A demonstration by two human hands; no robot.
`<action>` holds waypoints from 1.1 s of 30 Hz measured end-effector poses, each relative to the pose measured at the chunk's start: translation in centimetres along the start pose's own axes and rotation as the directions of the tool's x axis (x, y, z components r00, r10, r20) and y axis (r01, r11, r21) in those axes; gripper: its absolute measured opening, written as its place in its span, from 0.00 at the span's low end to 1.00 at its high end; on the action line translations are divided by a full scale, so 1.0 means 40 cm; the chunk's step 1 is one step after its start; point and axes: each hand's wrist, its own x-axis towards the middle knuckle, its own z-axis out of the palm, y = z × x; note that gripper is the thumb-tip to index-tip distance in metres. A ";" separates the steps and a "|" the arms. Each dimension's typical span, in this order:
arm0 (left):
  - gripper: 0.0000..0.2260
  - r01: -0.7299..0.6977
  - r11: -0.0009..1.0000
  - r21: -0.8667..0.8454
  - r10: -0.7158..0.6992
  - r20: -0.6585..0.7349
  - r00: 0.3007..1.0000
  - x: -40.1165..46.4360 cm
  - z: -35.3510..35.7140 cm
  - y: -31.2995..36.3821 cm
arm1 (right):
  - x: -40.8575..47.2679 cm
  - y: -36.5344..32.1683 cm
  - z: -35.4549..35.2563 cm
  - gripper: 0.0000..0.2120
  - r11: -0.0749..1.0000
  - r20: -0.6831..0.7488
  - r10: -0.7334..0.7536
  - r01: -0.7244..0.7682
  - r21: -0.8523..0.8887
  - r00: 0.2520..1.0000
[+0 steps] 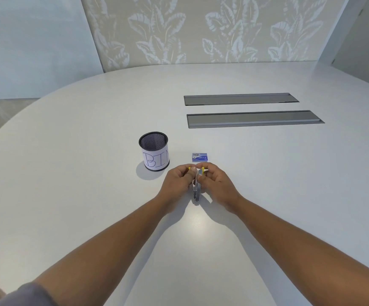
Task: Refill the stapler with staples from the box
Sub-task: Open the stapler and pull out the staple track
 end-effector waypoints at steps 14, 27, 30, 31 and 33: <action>0.18 0.013 0.893 0.450 0.071 -0.170 0.983 0.016 0.031 -0.017 | -0.004 0.007 -0.001 0.04 0.998 -0.007 0.021 -0.022 -0.066 1.000; 0.19 -0.083 0.728 0.681 0.251 -0.152 0.956 0.013 0.045 -0.032 | -0.001 0.032 0.012 0.14 0.907 -0.050 -0.067 0.040 -0.419 0.996; 0.19 -0.093 0.723 0.685 0.268 -0.154 0.951 0.013 0.044 -0.039 | 0.001 0.037 0.013 0.13 0.889 -0.052 -0.081 0.048 -0.455 0.995; 0.19 -0.088 0.720 0.688 0.271 -0.162 0.949 0.013 0.045 -0.041 | 0.002 0.037 0.013 0.13 0.884 -0.051 -0.084 0.051 -0.465 0.995; 0.19 -0.075 0.722 0.688 0.274 -0.185 0.944 0.014 0.047 -0.042 | 0.000 0.039 0.014 0.13 0.873 -0.055 -0.096 0.057 -0.485 0.994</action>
